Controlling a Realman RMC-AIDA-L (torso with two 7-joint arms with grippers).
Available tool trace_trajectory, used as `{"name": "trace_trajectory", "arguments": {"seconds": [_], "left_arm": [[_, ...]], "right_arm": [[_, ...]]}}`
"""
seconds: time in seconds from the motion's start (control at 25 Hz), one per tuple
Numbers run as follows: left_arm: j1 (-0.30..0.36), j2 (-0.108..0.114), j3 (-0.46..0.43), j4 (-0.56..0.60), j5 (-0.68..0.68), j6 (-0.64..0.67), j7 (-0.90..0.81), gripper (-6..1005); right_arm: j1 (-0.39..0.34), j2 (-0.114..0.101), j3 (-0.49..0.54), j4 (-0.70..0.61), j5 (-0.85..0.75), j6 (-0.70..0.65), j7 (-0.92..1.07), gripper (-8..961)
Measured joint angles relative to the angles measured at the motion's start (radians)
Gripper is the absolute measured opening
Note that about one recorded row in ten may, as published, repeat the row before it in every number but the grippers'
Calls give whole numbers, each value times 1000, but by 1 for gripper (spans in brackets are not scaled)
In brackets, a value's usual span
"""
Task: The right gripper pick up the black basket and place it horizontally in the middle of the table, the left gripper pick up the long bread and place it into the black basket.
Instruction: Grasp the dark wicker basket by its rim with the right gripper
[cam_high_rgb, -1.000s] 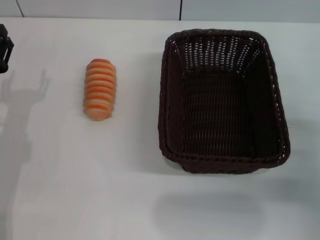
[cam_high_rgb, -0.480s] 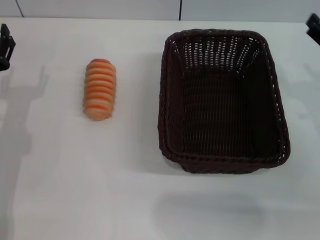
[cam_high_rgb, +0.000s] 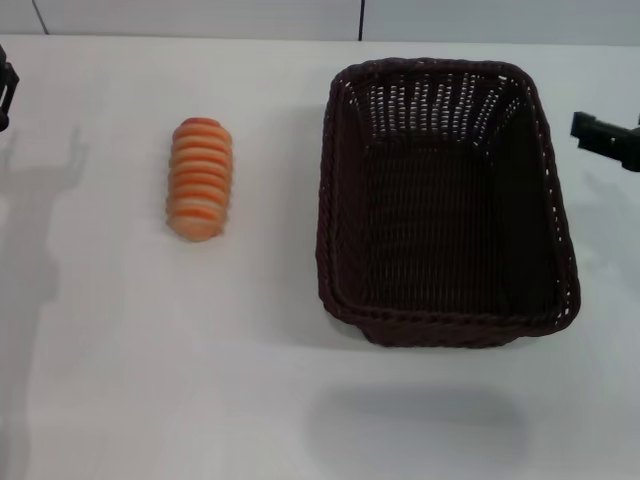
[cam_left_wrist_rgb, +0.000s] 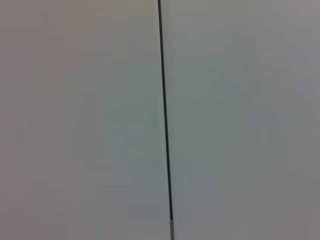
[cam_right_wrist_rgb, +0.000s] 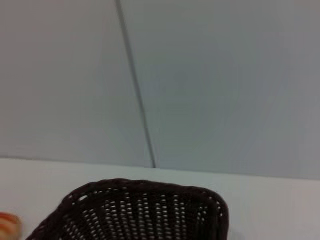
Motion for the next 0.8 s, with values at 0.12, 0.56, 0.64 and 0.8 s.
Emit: {"name": "trace_trajectory", "arguments": {"seconds": [0.12,0.56,0.64,0.8], "left_arm": [[-4,-1,-7,2,-1,-1,0,788],[5,-2,-10,-1,-1,1,0,784],[8,-2,-7,-3,-1,4,-1,783],[11,-2,-2,-4,-1,6,-3,782]], "right_arm": [[-1,1,15,2,11,-28,0,800],[136,2,47,208,3,-44,1,779],[159,1,44,236,3,-44,0,775],[173,1,29,250,3,-45,-2,768]]}}
